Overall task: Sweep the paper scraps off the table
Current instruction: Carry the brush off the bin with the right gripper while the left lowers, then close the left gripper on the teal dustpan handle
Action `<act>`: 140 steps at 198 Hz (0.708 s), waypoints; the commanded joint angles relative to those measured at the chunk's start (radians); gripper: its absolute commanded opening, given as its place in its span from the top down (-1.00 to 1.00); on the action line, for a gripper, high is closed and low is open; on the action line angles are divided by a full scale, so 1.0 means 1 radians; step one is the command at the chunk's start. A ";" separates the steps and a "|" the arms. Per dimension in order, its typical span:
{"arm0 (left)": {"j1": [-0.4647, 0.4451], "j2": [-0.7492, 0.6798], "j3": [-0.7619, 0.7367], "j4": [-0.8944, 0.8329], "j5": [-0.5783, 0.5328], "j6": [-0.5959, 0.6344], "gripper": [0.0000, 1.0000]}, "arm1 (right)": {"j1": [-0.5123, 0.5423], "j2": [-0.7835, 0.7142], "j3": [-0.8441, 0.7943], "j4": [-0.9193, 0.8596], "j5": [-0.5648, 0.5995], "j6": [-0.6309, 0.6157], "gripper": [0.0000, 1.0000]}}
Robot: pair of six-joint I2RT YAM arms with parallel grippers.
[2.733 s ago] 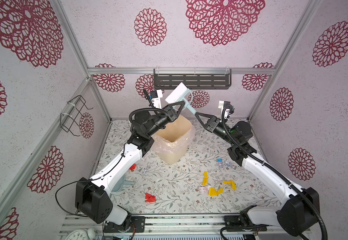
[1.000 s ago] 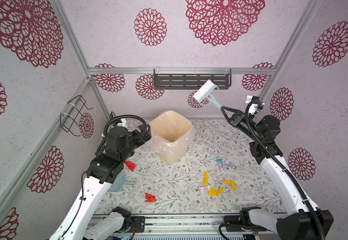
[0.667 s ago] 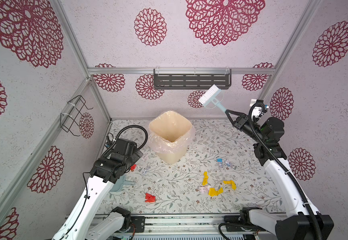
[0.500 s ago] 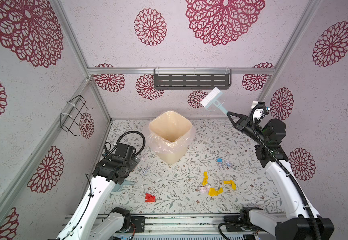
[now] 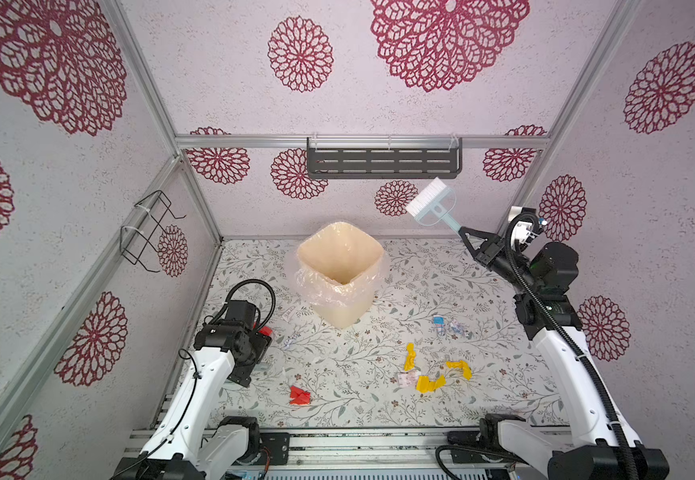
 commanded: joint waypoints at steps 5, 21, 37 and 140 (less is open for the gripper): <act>0.024 0.000 -0.033 0.046 0.026 -0.042 -0.68 | -0.009 -0.036 -0.001 0.017 -0.019 -0.028 1.00; 0.032 0.000 -0.058 0.063 0.023 -0.060 -0.65 | -0.010 -0.038 -0.005 0.015 -0.018 -0.028 1.00; 0.043 0.006 -0.086 0.094 0.035 -0.072 -0.63 | -0.010 -0.038 -0.008 0.016 -0.018 -0.028 1.00; 0.030 0.149 -0.095 0.208 -0.059 -0.069 -0.43 | -0.013 -0.034 -0.003 0.006 -0.016 -0.029 1.00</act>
